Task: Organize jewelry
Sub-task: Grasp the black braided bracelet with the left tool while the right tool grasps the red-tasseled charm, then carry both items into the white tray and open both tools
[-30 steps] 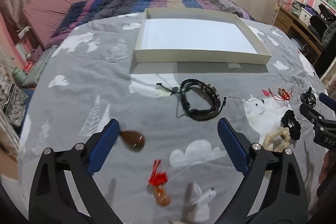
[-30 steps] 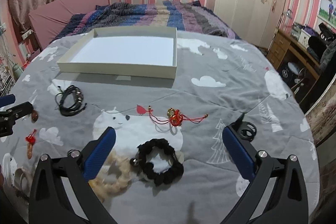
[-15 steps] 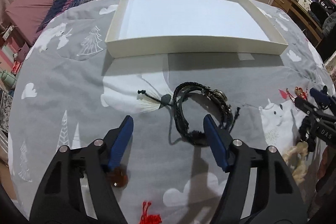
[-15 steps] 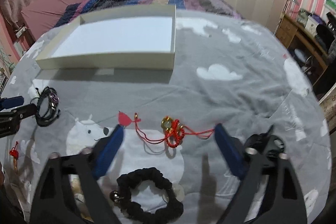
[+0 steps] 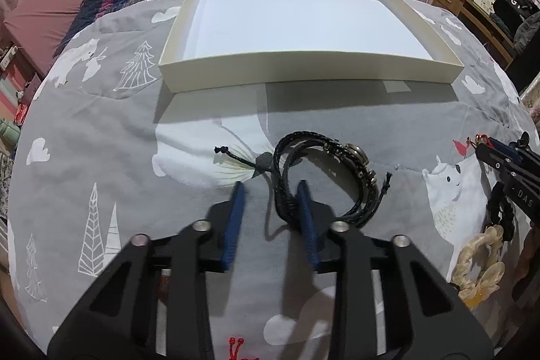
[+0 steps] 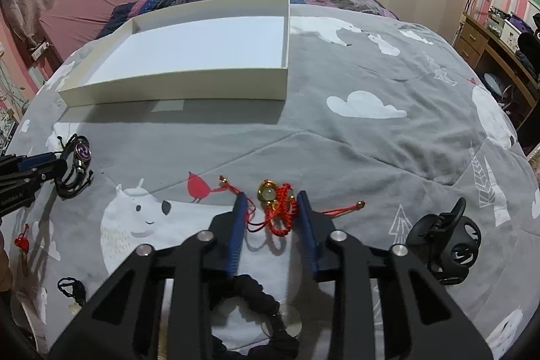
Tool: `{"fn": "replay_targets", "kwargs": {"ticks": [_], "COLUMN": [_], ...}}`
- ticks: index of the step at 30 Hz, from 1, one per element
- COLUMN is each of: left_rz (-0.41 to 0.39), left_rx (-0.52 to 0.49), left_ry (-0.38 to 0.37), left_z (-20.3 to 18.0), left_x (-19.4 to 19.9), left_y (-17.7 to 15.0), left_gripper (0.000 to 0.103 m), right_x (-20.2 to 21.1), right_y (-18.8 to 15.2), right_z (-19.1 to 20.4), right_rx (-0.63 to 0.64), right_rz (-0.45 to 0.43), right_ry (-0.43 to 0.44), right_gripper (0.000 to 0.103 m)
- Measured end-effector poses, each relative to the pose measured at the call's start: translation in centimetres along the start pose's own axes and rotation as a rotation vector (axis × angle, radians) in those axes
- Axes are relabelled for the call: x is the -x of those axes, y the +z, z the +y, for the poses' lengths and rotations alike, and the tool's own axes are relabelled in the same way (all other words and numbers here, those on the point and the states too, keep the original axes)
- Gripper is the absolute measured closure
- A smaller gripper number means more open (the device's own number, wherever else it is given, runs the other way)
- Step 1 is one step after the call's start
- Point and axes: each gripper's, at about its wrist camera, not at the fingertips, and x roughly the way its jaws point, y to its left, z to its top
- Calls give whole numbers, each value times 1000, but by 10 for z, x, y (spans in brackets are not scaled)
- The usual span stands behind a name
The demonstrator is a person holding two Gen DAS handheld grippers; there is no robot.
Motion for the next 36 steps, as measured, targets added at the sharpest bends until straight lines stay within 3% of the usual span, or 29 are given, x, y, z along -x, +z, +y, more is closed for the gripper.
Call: {"fn": "replay_targets", "kwargs": {"ticks": [1,2,7,12,17,22,28,32,36], "left_rz": [-1,-1,-13,-77,-112,-160,-175,-157,-76], "left_rx": [2,6,12,32,1,-19,15,52,93], "left_ry": [-4,-10,-19,-10,-11,-25,-47,-69,-66], "left_z": [0,1,3,7,5,13,30,41,48], "left_x": [0,-1,2,28,57,66,39,-1,-59], "left_y": [1,1,1,5,27,82,158,212,240], "left_gripper": [94,96,96,96,96,96,96,96,96], "right_x": [-1,0,1,16,37,35,-13,-44,-83], "right_y": [1,1,2,9,39,97,172,215,245], "right_z": [0,0,3,3,9,18,24,29,31], "right_rx": [0,-1,14,9,49,75,42,28,11], "right_rz": [0,1,-2,-29,-65,-119,-129,-140,-94], "right_ry": [7,16,15,30,72,104,109,84,80], "right_gripper": [88,91,95,96,96,96,96,96,96]}}
